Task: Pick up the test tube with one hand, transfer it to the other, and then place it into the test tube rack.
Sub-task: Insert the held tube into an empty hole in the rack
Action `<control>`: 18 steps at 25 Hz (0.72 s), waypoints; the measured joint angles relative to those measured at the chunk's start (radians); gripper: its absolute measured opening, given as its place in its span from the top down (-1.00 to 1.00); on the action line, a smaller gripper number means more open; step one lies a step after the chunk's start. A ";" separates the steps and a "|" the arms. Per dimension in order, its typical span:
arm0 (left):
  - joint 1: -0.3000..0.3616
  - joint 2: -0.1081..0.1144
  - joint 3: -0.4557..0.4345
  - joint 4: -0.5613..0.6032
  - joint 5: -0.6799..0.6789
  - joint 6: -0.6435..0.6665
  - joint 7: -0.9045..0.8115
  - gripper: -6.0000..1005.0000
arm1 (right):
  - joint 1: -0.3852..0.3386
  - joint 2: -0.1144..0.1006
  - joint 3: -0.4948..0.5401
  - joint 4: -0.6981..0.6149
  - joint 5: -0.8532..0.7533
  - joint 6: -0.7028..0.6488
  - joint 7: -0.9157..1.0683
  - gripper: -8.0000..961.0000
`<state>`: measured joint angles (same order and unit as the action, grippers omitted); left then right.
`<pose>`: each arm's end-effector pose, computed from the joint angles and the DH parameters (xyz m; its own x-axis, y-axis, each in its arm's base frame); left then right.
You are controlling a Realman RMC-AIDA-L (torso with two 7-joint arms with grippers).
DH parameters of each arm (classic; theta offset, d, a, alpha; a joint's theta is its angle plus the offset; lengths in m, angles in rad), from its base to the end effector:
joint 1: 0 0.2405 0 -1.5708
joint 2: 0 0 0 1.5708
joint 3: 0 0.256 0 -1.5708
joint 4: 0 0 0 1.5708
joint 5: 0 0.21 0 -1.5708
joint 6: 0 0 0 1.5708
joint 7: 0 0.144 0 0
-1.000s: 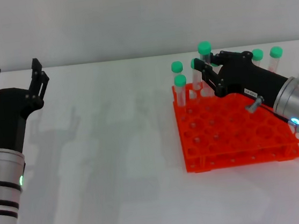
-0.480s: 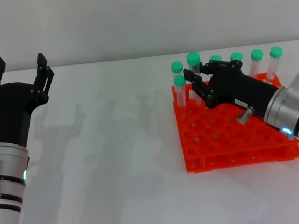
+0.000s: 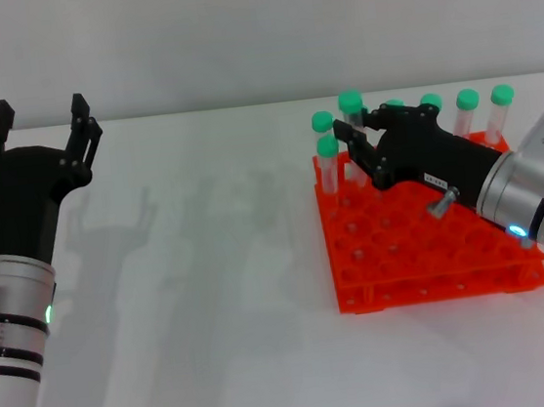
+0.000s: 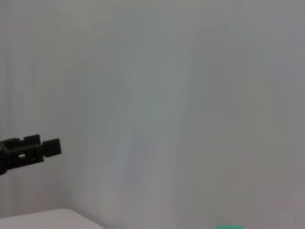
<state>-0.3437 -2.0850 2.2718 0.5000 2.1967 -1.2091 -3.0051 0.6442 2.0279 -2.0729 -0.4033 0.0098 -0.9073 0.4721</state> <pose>-0.2734 0.3304 -0.0160 0.6697 -0.2354 0.7043 0.7095 -0.0769 -0.7005 0.1946 0.3897 -0.0689 0.7636 0.0499 -0.6438 -0.4228 -0.7149 -0.5569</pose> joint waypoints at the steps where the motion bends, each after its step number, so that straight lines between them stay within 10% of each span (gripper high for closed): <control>1: 0.000 -0.001 0.000 0.000 0.000 0.000 0.000 -0.66 | 0.003 0.000 -0.002 0.001 0.009 0.009 -0.005 0.55; 18: -0.007 -0.003 0.000 0.000 0.000 0.000 0.000 -0.66 | 0.019 0.000 -0.045 0.005 0.022 0.031 -0.021 0.54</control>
<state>-0.3507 -2.0878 2.2718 0.5001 2.1967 -1.2087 -3.0050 0.6627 2.0280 -2.1174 -0.3986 0.0322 -0.8766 0.4509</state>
